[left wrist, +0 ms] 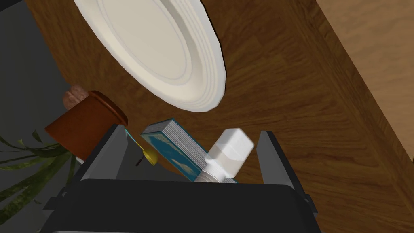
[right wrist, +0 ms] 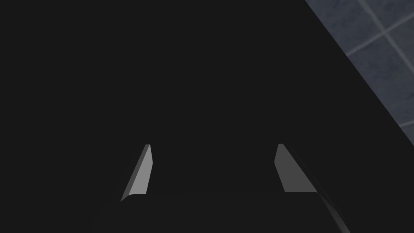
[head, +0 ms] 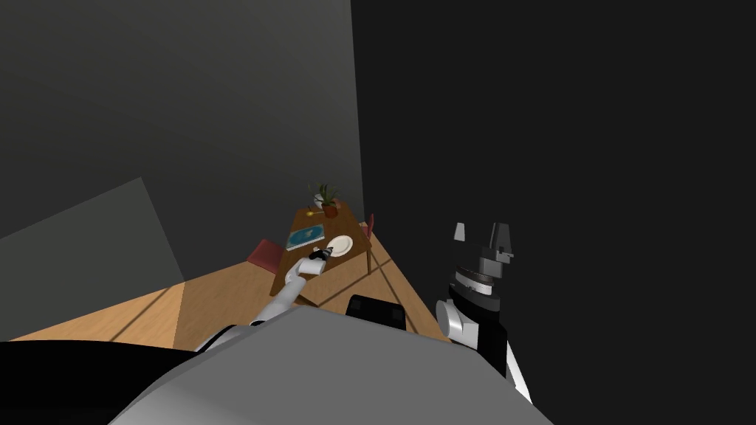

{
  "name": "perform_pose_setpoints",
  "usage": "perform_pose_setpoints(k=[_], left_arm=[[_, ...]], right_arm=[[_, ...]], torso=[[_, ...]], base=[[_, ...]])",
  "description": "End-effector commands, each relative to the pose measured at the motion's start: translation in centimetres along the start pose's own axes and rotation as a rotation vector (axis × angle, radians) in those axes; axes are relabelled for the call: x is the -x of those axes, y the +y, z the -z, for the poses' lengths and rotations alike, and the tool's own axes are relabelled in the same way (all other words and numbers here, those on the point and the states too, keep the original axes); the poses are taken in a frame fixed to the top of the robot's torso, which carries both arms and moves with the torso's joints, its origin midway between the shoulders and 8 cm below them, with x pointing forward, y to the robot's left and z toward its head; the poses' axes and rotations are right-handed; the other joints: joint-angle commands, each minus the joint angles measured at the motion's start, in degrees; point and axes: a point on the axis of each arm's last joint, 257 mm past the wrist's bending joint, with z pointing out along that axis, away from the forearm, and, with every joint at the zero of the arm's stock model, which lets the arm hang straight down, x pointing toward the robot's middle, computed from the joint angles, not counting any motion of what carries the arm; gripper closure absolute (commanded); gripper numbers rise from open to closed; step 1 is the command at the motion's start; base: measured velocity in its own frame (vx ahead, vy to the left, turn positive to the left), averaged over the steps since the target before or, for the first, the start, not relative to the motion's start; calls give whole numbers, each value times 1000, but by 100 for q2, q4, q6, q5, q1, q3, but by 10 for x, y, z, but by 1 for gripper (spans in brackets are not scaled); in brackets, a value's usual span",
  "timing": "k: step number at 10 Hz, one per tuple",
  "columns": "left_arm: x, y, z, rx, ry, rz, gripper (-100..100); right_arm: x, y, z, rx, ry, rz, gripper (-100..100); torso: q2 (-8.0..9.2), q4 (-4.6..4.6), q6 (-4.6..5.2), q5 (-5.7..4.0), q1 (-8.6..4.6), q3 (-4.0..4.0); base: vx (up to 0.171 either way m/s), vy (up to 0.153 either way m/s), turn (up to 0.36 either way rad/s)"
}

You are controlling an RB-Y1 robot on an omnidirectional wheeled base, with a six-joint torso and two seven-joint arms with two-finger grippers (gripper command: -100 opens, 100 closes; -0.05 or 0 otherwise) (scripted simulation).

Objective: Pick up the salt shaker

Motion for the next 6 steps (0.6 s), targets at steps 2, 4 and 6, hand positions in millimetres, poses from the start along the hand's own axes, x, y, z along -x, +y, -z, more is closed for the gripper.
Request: perform_pose_setpoints(k=[2, 4, 6], left_arm=[[15, 21, -9, 98, -2, -25, -100], [23, 32, -11, 146, -1, -34, -100], [39, 47, -13, 219, -4, -49, -100]], right_arm=[[0, 0, 0, 0, 0, 0, 0], [0, 0, 0, 0, 0, 0, 0], [0, 0, 0, 0, 0, 0, 0]], torso=[[-2, 0, 0, 0, 1, -1], [-11, -2, -1, 1, 6, -6], [-1, 0, 0, 0, 3, 0]], base=[[63, 10, 16], [71, 22, 17], [56, 17, 15]])
